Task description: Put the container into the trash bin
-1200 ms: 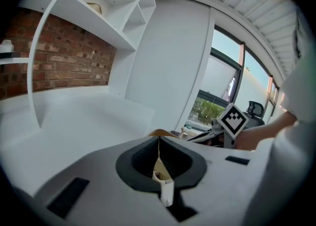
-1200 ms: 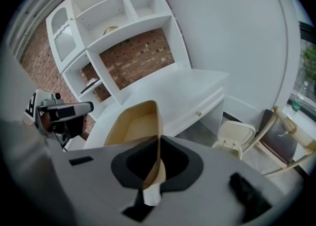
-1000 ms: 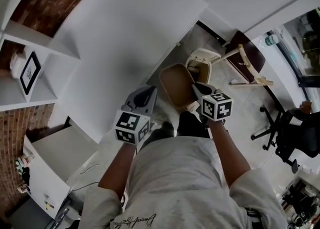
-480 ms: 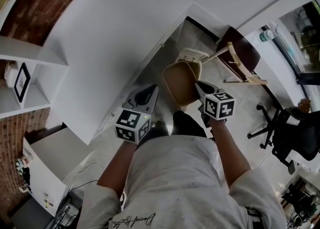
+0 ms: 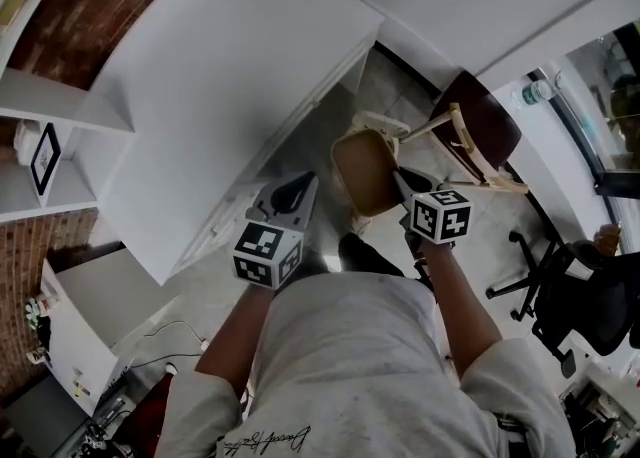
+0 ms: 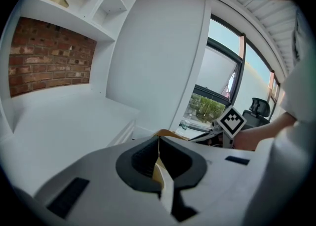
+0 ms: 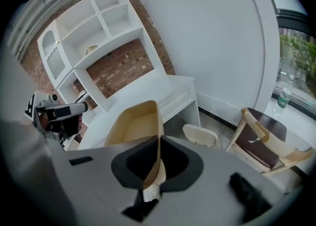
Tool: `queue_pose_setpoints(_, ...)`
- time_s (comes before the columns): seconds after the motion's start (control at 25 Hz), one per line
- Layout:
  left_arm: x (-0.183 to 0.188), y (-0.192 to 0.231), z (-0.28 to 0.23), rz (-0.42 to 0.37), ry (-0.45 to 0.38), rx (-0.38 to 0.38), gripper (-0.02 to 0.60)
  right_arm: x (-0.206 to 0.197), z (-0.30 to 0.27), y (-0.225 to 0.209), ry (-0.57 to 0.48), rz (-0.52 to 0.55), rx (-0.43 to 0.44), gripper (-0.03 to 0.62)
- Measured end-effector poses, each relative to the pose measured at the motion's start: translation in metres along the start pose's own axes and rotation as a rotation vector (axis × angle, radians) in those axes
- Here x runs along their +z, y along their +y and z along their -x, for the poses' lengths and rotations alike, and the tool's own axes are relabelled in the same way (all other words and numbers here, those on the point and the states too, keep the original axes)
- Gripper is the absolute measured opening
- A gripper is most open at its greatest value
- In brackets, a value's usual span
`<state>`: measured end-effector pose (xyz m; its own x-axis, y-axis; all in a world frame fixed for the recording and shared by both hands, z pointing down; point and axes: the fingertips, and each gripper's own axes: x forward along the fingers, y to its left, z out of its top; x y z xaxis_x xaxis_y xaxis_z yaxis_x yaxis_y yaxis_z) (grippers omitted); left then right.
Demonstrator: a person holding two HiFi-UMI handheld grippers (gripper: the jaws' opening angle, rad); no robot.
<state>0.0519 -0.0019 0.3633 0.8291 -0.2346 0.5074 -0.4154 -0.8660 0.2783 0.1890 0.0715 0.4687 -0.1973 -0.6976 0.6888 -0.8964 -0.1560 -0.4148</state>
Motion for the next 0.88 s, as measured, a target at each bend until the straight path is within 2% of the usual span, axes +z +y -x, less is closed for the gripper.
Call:
queue_pose_setpoints(0.48, 0.011, -0.032, -0.032, 0.001, -0.017, 0.049, 0.018, 0.011, 0.012, -0.045, 0.0, 0.027, 0.034, 0.037)
queue_pose_setpoints(0.88, 0.019, -0.04, -0.037, -0.01, -0.016, 0.041, 0.018, 0.005, 0.02, -0.061, -0.014, -0.012, 0.014, 0.037)
